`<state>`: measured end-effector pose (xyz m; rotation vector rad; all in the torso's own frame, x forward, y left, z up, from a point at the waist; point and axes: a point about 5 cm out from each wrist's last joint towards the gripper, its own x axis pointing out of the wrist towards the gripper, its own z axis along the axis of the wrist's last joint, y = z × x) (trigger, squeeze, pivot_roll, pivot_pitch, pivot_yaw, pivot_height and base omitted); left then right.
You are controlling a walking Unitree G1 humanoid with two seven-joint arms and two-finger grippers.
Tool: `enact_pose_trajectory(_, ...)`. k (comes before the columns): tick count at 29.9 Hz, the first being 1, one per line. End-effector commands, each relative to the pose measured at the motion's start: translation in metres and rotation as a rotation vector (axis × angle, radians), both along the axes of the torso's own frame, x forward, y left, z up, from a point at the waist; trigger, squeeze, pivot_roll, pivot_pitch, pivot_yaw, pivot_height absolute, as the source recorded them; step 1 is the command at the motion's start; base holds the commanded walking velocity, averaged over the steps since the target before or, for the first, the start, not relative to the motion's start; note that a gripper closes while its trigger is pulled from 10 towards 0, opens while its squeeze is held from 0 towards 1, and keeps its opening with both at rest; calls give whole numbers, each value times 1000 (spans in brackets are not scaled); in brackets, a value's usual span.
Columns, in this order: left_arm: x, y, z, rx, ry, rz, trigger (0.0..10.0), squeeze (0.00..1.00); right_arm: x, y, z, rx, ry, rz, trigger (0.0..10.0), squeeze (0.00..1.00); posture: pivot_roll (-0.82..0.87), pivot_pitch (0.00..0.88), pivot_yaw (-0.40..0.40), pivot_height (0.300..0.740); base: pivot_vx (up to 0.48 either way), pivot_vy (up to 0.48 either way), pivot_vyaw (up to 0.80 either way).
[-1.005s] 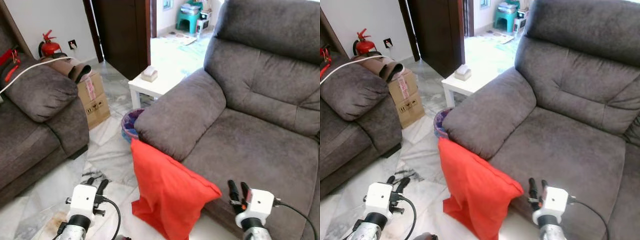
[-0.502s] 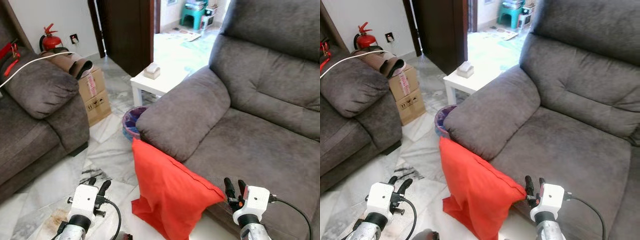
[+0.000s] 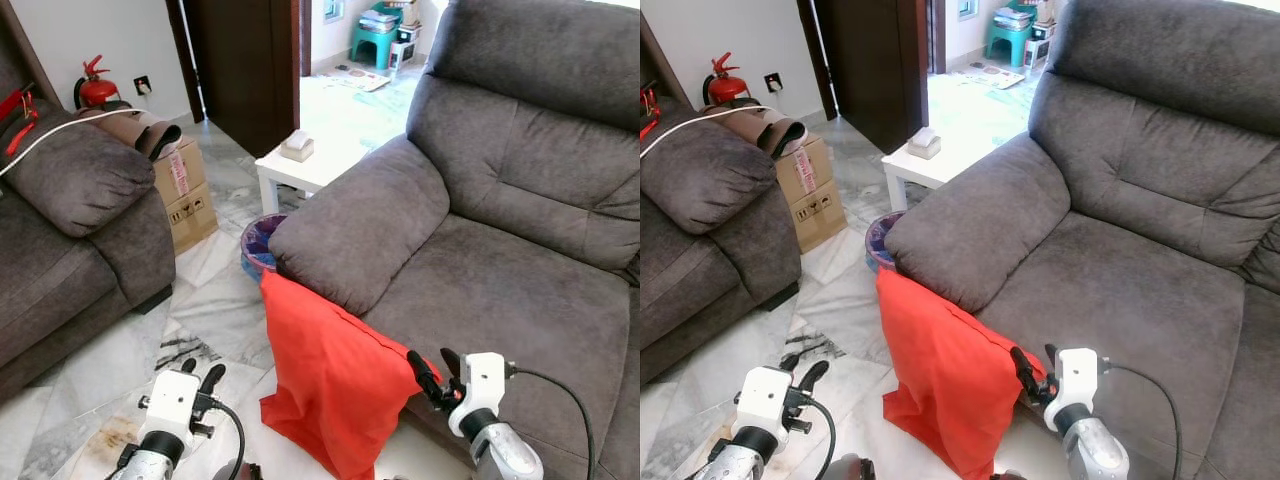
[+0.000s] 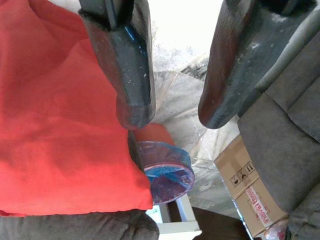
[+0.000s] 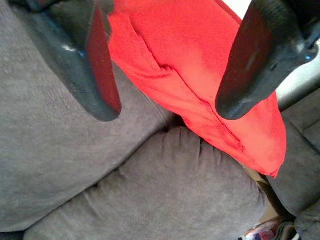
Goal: Move the pillow to the sofa from floor
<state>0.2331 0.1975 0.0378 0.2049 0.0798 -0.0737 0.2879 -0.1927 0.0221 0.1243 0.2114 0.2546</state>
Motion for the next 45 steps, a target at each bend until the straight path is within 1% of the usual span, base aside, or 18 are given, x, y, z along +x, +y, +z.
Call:
enact_pose_trajectory(1, 3, -4, 4, -11, -12, -14, 10000, 0, 3, 0, 1, 5, 0, -10, 10000, 1000, 58, 132, -5, 636, 0, 0, 0)
enact_pose_trajectory(6, 3, -5, 7, -11, -19, -16, 10000, 0, 8, 5, 2, -13, 22, 33, 10000, 1000, 71, 142, -13, 636, 0, 0, 0)
enact_pose_trajectory(7, 2, -4, 6, -9, -17, -15, 10000, 0, 9, 10, 0, -34, 46, 75, 10000, 1000, 72, 147, -16, 636, 0, 0, 0)
enact_pose_trajectory(8, 1, -4, 5, -9, -15, -14, 10000, 0, 9, 12, -2, -41, 66, 91, 10000, 1000, 72, 152, -20, 636, 0, 0, 0)
enact_pose_trajectory(15, -3, -7, 4, -14, -10, -17, 10000, 0, 11, 13, -2, -41, 89, 115, 10000, 1000, 87, 157, -27, 636, 0, 0, 0)
enact_pose_trajectory(17, -6, -8, 4, -16, -9, -18, 10000, 0, 13, 11, 0, -80, 95, 140, 10000, 1000, 90, 164, -31, 636, 0, 0, 0)
enact_pose_trajectory(18, -6, -8, 4, -16, -9, -18, 10000, 0, 13, 11, 0, -80, 95, 140, 10000, 1000, 90, 164, -31, 636, 0, 0, 0)
enact_pose_trajectory(22, -13, -12, 2, -23, 2, -29, 10000, 0, 19, 0, 7, -83, 89, 118, 10000, 1000, 93, 179, -28, 636, 0, 0, 0)
enact_pose_trajectory(25, -15, -13, 1, -24, 7, -32, 10000, 0, 19, -2, 7, -88, 89, 126, 10000, 1000, 92, 183, -30, 636, 0, 0, 0)
enact_pose_trajectory(28, -21, -13, -2, -24, 25, -37, 10000, 0, 19, -6, 7, -123, 100, 138, 10000, 1000, 86, 195, -34, 636, 0, 0, 0)
enact_pose_trajectory(33, -25, -14, -3, -27, 30, -37, 10000, 0, 19, -9, 7, -156, 109, 149, 10000, 1000, 87, 204, -38, 636, 0, 0, 0)
enact_pose_trajectory(35, -27, -16, -4, -34, 36, -38, 10000, 0, 20, -11, 8, -185, 120, 150, 10000, 1000, 82, 215, -40, 636, 0, 0, 0)
enact_pose_trajectory(38, -30, -19, -4, -41, 40, -47, 10000, 0, 22, -12, 9, -184, 128, 153, 10000, 1000, 81, 219, -40, 636, 0, 0, 0)
enact_pose_trajectory(39, -31, -19, -4, -42, 40, -48, 10000, 0, 22, -13, 10, -186, 131, 156, 10000, 0, 81, 223, -43, 636, 0, 0, 0)
enact_pose_trajectory(45, -32, -20, -4, -40, 42, -46, 10000, 0, 20, -15, 8, -191, 157, 181, 10000, 0, 77, 236, -50, 636, 0, 0, 0)
